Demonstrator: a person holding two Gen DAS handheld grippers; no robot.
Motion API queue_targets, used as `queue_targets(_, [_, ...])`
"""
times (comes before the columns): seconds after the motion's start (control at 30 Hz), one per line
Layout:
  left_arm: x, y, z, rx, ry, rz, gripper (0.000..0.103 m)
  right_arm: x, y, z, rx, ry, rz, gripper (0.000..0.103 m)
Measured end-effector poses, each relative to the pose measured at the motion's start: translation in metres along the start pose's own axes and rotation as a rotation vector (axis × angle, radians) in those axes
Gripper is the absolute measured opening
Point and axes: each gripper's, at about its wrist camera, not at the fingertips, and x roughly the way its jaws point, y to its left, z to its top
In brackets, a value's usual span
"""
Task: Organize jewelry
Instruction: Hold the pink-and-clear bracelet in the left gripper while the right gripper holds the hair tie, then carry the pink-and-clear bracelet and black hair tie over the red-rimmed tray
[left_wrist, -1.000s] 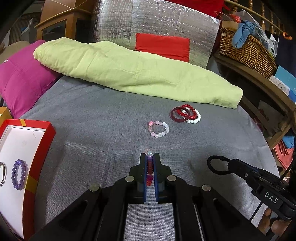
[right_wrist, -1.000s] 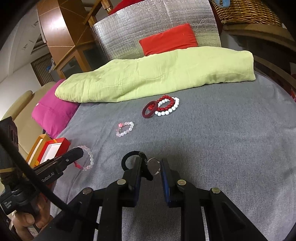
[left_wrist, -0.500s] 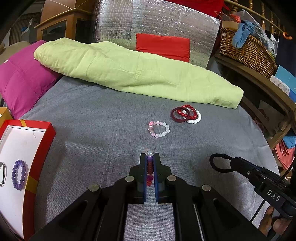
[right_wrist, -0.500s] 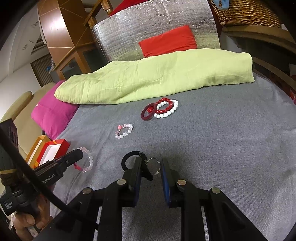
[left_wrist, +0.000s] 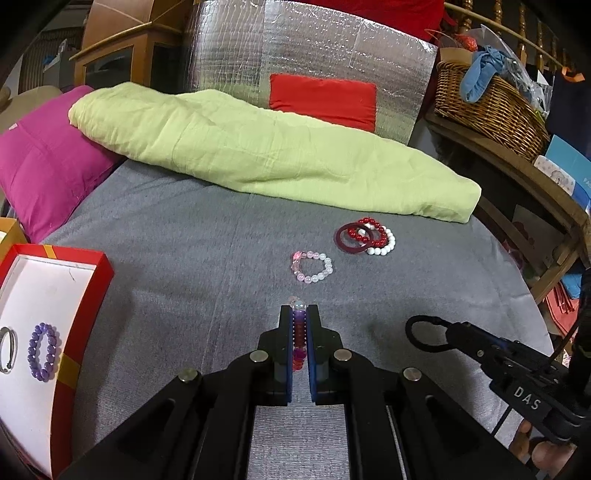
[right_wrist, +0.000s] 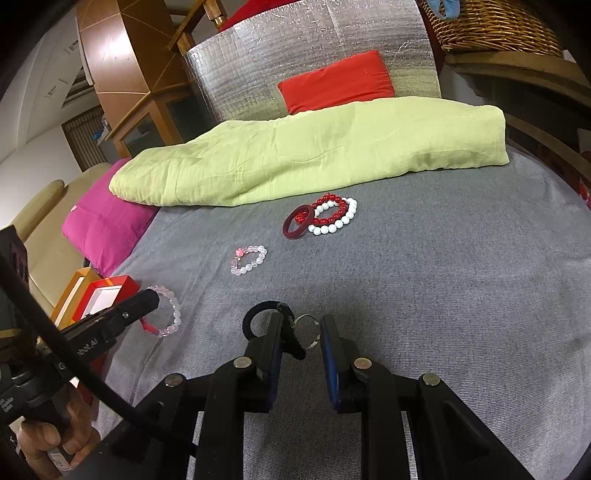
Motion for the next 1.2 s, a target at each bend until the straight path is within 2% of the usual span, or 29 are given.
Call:
queue_targets(0.83, [-0.007,0.003,0.001,-0.004,-0.013,0.018,0.007,-0.002,0.001,0.001,-0.009,-0.005,0.003,0.022])
queue_targets(1.03, [-0.022,0.021,0.005,-0.036,-0.04,0.034,0.007,-0.002,0.004,-0.002,-0.014,-0.002,-0.006,0.022])
queue_targets(1.2, [-0.04,0.053,0.011,-0.08,-0.066,0.076,0.007,-0.002,0.021,-0.006,-0.037,0.018,0.001,0.021])
